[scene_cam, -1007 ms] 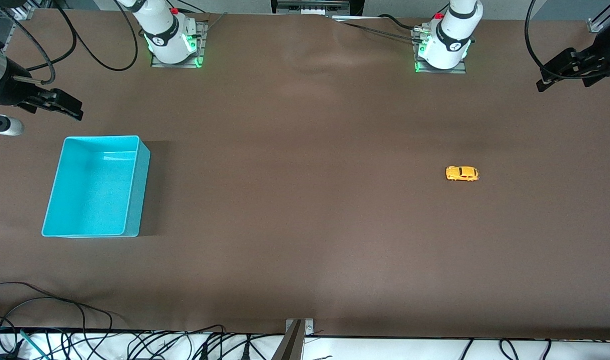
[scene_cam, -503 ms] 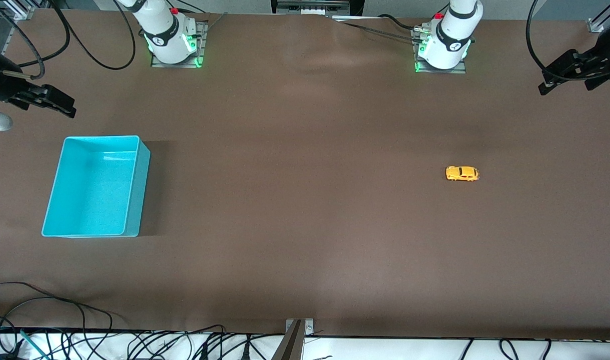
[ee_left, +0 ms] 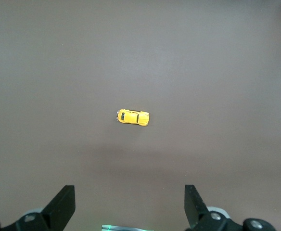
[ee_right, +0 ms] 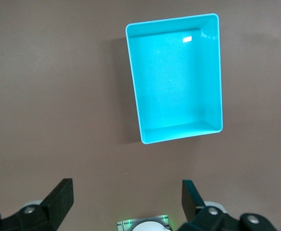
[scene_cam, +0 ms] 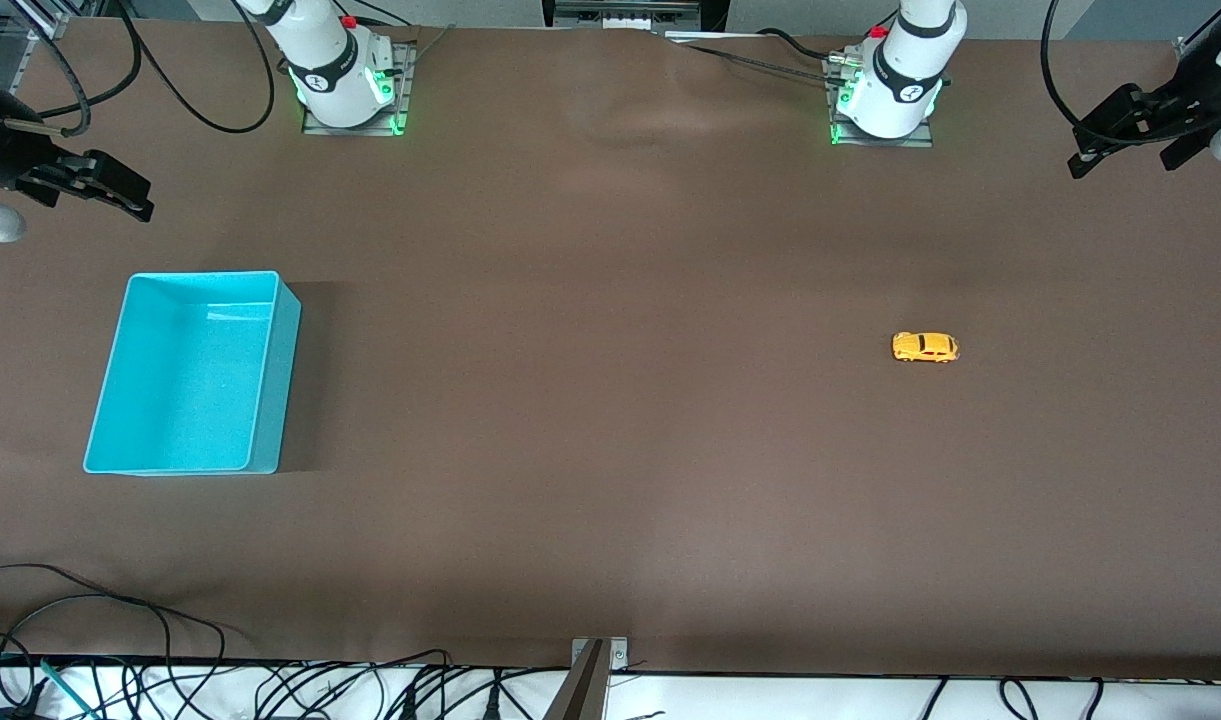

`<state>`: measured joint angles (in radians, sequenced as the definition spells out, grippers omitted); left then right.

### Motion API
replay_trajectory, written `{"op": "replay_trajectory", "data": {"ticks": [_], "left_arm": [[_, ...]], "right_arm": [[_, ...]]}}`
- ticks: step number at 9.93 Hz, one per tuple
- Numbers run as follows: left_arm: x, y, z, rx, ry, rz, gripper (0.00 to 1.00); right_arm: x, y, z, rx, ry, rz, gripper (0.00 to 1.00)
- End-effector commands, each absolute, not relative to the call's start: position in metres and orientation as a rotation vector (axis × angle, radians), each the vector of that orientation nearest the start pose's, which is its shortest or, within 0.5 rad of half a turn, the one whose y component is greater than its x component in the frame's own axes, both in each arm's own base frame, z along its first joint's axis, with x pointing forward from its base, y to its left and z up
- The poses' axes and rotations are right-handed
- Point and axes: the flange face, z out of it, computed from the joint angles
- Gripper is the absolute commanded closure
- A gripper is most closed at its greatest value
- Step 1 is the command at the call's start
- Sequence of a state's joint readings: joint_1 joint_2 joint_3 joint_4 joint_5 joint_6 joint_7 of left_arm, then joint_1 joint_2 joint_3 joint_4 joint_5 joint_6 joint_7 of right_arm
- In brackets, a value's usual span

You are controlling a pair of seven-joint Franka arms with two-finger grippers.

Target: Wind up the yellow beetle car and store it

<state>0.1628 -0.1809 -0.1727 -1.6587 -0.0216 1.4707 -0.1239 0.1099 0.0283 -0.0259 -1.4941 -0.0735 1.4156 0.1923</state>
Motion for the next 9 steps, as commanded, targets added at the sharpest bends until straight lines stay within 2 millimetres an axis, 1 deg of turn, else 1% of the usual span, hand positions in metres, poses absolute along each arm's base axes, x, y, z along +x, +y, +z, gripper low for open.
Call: {"op": "replay_trajectory", "data": {"ticks": [1,2,3,5,6,7,9], "left_arm": [[0.482,-0.011,0.667,-3.116,-0.173,-0.009,0.00],[0.483,-0.009,0.667,-3.117,-0.183,-0.004,0.00],[0.482,-0.009,0.667,-3.117,-0.183,-0.002,0.00],[0.482,-0.005,0.666,-3.116,-0.192,0.000,0.00],[0.482,-0.001,0.665,-3.118,-0.204,0.008,0.00],[0.484,0.000,0.665,-3.118,-0.204,0.010,0.00],[0.486,0.003,0.667,-3.117,-0.223,0.005,0.00]], "right_arm": [[0.553,0.046,0.612,-3.237,0.174,0.230,0.00],[0.556,0.043,0.606,-3.255,0.190,0.244,0.00],[0.554,0.041,0.608,-3.256,0.184,0.255,0.00],[0.548,0.039,0.616,-3.255,0.204,0.257,0.00],[0.548,0.040,0.615,-3.256,0.202,0.257,0.00],[0.548,0.039,0.612,-3.256,0.203,0.272,0.00],[0.550,0.045,0.604,-3.257,0.182,0.296,0.00]]}}
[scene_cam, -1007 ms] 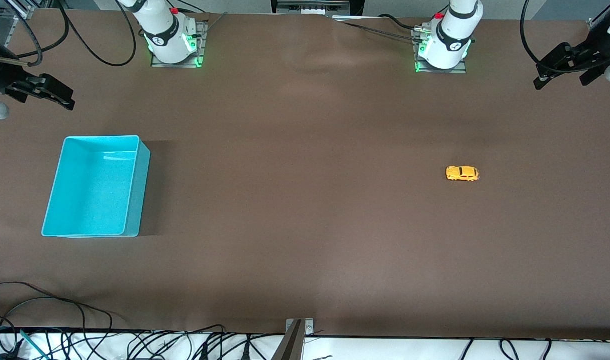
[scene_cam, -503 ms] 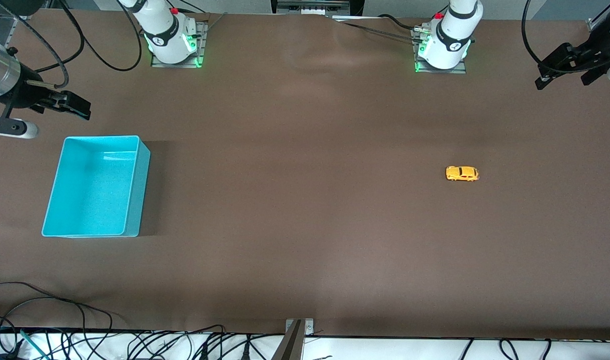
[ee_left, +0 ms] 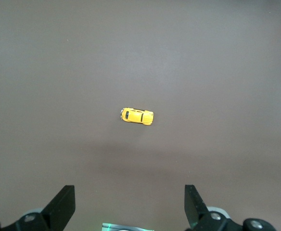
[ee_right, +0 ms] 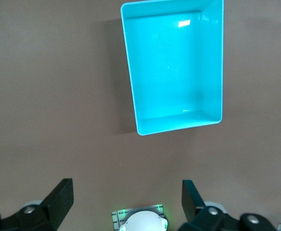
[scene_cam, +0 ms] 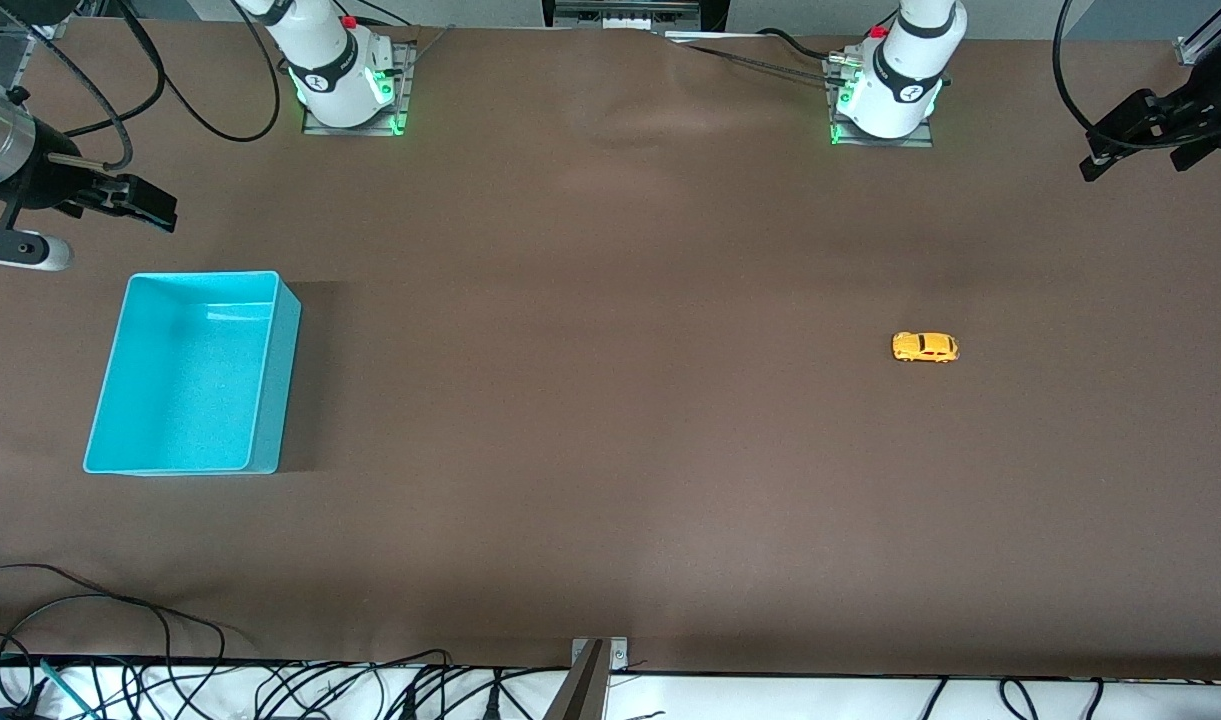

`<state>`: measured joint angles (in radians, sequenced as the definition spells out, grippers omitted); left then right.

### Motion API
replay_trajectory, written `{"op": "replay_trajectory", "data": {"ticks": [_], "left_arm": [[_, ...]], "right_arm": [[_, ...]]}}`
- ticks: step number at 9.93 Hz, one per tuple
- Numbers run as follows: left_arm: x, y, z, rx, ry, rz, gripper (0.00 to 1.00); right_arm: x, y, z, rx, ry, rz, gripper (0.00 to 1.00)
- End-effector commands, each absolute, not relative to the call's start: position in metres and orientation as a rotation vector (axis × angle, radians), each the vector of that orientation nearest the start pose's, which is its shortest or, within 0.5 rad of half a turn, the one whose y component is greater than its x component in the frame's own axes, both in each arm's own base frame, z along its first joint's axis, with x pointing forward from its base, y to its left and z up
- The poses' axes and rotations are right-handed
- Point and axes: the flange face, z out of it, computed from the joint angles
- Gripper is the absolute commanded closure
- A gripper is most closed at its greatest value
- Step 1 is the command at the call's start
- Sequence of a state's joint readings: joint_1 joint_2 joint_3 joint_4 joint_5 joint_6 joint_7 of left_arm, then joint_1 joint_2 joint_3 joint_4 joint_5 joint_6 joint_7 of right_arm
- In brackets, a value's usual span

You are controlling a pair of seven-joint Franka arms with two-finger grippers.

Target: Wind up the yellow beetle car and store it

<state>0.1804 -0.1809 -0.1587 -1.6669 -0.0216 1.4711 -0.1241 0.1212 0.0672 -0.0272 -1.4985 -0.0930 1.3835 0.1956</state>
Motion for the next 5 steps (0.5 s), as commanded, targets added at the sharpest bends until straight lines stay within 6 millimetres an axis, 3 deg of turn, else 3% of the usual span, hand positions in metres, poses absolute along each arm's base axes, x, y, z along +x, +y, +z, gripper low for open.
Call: {"op": "replay_trajectory", "data": {"ticks": [1,5], "left_arm": [[0.4856,0.0024,0.6665,-3.115,-0.223,0.007,0.00],[0.4915,0.0014,0.6675,-3.107,-0.218,0.011,0.00]], "right_arm": [[0.5504,0.0464,0.6001,-3.249,0.181,0.327,0.00],[0.5540,0.0445,0.5971,-3.247,0.173,0.331,0.00]]}}
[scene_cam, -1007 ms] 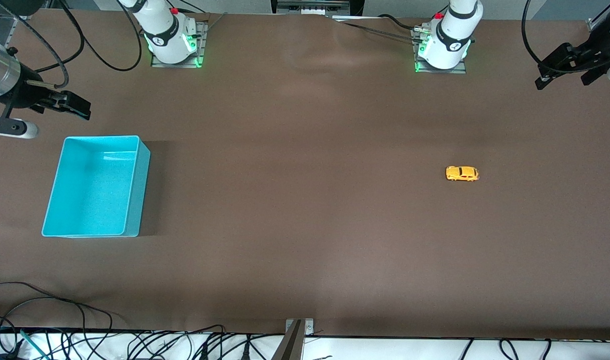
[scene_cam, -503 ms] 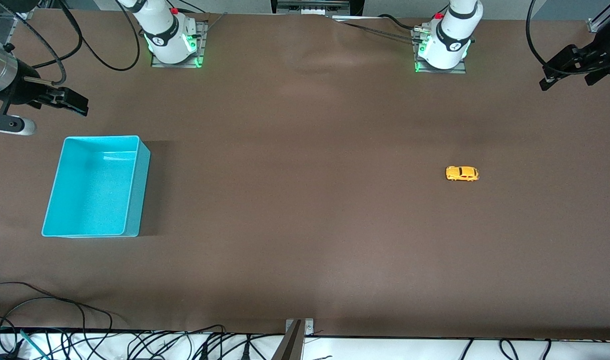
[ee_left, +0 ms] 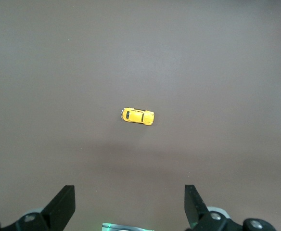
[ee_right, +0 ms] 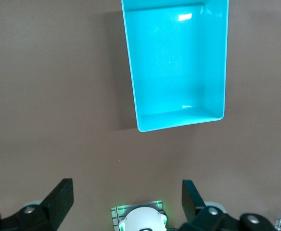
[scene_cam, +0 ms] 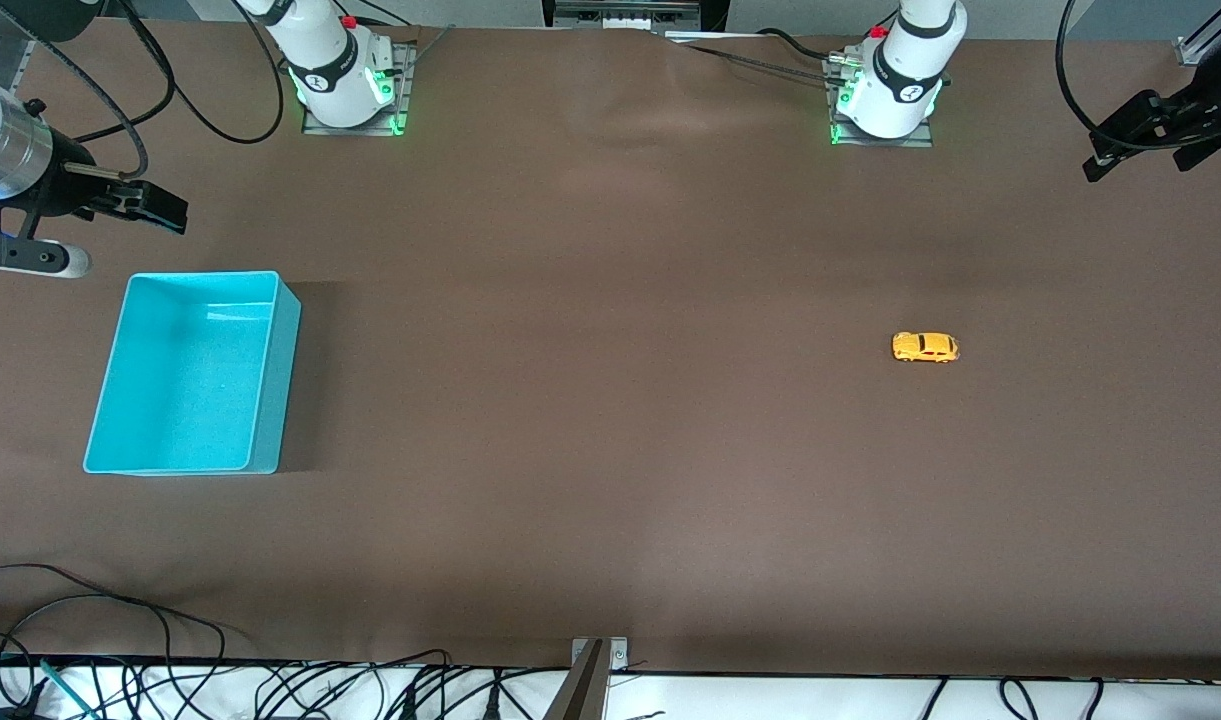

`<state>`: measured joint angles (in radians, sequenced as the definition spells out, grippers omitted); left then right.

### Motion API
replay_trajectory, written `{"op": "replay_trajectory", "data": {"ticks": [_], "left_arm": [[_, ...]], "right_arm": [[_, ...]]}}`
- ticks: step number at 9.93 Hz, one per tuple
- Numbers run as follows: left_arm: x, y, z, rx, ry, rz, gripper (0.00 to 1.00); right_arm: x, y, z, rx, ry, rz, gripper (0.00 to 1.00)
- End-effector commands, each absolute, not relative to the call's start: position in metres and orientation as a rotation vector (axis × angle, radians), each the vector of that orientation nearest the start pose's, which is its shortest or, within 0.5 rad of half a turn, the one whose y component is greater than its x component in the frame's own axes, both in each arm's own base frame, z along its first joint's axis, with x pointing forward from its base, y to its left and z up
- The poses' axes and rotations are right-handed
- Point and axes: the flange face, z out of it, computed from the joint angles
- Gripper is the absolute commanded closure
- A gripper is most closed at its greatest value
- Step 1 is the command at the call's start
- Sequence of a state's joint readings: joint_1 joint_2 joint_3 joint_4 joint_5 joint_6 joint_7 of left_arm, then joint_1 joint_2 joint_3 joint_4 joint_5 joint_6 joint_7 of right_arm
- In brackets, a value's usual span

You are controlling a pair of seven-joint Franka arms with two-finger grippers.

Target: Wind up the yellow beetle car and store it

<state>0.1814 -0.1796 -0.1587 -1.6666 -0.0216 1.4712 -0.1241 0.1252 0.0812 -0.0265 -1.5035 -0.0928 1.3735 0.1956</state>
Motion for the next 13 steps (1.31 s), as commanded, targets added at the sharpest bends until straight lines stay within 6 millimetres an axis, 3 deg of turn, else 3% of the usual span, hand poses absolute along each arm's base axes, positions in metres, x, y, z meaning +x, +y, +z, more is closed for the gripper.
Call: {"op": "replay_trajectory", "data": {"ticks": [1,3,9,13], "left_arm": [[0.490,-0.005,0.665,-3.099,-0.240,0.043,0.00],[0.488,0.000,0.664,-3.085,-0.454,0.067,0.00],[0.481,0.018,0.655,-3.013,-0.694,0.183,0.00],[0.484,0.035,0.640,-2.889,-1.050,0.267,0.00]], "right_arm": [[0.554,0.045,0.597,-3.247,0.168,0.331,0.00],[0.554,0.047,0.597,-3.248,0.162,0.326,0.00],[0.557,0.047,0.594,-3.248,0.162,0.326,0.00],[0.557,0.048,0.594,-3.245,0.161,0.326,0.00]]}}
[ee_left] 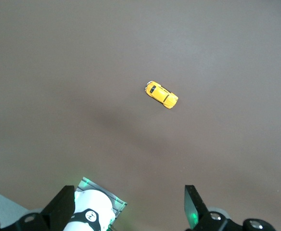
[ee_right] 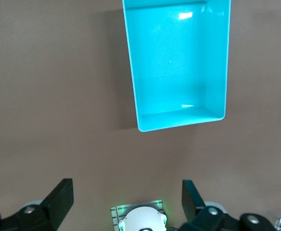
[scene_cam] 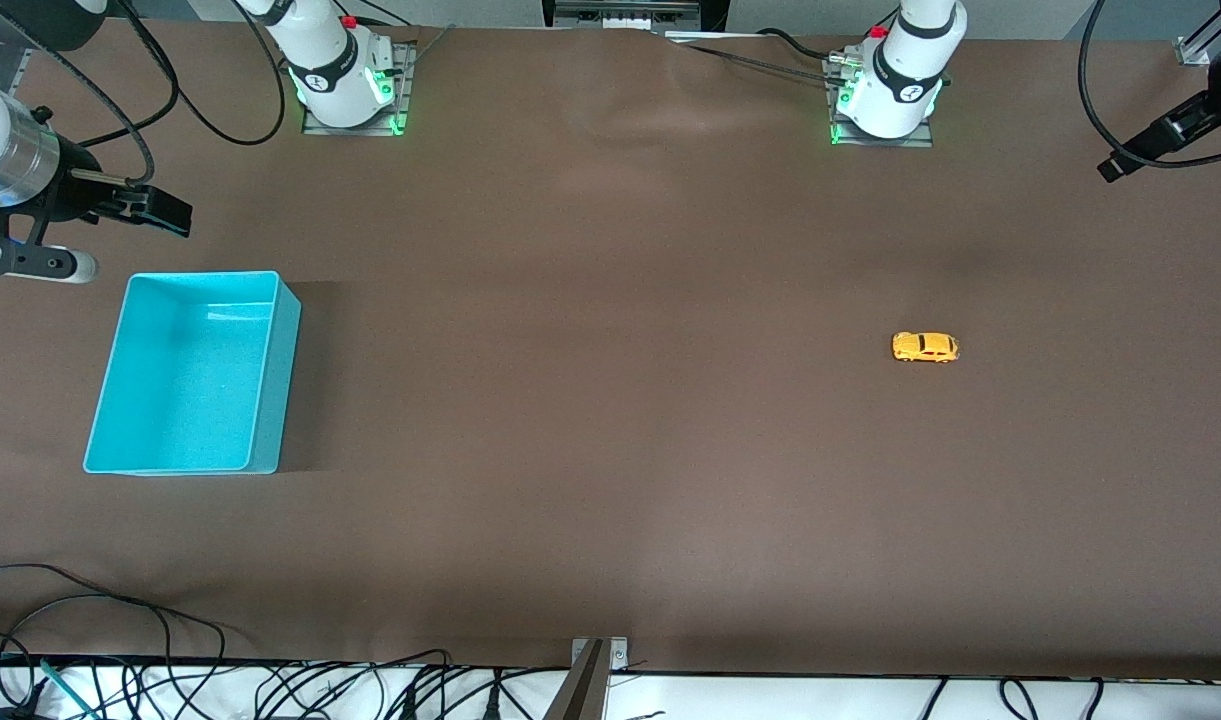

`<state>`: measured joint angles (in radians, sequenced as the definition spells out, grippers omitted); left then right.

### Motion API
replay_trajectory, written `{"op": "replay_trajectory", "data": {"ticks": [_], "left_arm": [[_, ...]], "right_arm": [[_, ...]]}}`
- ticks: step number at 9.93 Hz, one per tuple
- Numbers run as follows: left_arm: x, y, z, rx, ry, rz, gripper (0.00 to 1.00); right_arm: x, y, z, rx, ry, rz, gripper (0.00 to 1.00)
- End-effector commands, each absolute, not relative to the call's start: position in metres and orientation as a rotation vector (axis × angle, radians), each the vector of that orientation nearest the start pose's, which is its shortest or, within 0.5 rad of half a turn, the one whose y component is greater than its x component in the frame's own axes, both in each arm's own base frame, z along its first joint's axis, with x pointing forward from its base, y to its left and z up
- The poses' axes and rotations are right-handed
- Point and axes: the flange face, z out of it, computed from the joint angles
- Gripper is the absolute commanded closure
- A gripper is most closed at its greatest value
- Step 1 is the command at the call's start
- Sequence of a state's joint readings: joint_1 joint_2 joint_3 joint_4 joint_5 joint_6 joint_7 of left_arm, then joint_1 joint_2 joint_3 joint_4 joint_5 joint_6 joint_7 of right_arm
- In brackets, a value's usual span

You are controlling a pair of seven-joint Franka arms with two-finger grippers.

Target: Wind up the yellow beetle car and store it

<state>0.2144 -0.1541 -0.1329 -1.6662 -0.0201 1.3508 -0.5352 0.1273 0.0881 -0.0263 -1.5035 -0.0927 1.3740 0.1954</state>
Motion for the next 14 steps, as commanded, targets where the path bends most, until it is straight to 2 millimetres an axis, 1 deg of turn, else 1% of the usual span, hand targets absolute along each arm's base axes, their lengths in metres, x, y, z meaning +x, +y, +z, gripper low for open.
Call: {"op": "replay_trajectory", "data": {"ticks": [1,2,3,4,5,6,7,8,9,11,12,13,14], "left_arm": [[0.485,0.050,0.639,-2.825,-1.215,0.268,0.00],[0.487,0.061,0.634,-2.805,-1.265,0.289,0.00],[0.489,0.065,0.630,-2.807,-1.301,0.312,0.00],[0.489,0.075,0.628,-2.800,-1.349,0.322,0.00],[0.492,0.078,0.622,-2.774,-1.406,0.343,0.00],[0.497,0.078,0.619,-2.724,-1.490,0.342,0.00],[0.505,0.076,0.610,-2.675,-1.556,0.362,0.00],[0.509,0.071,0.609,-2.625,-1.634,0.343,0.00],[0.517,0.068,0.603,-2.551,-1.757,0.317,0.00],[0.533,0.058,0.589,-2.434,-1.944,0.278,0.00],[0.540,0.057,0.577,-2.358,-2.040,0.261,0.00],[0.545,0.057,0.562,-2.289,-2.109,0.246,0.00],[0.548,0.050,0.543,-2.265,-2.131,0.240,0.00]], "right_arm": [[0.557,0.048,0.595,-3.245,0.161,0.324,0.00],[0.557,0.047,0.595,-3.245,0.163,0.324,0.00],[0.557,0.046,0.595,-3.244,0.166,0.324,0.00],[0.557,0.046,0.595,-3.244,0.166,0.324,0.00],[0.557,0.046,0.595,-3.244,0.166,0.321,0.00],[0.557,0.046,0.595,-3.244,0.166,0.321,0.00],[0.557,0.046,0.595,-3.243,0.166,0.322,0.00],[0.557,0.046,0.595,-3.241,0.168,0.322,0.00],[0.557,0.045,0.595,-3.239,0.170,0.322,0.00],[0.558,0.044,0.595,-3.239,0.172,0.320,0.00],[0.558,0.044,0.595,-3.239,0.172,0.320,0.00],[0.558,0.044,0.595,-3.241,0.173,0.322,0.00],[0.558,0.043,0.595,-3.240,0.175,0.320,0.00]]}}
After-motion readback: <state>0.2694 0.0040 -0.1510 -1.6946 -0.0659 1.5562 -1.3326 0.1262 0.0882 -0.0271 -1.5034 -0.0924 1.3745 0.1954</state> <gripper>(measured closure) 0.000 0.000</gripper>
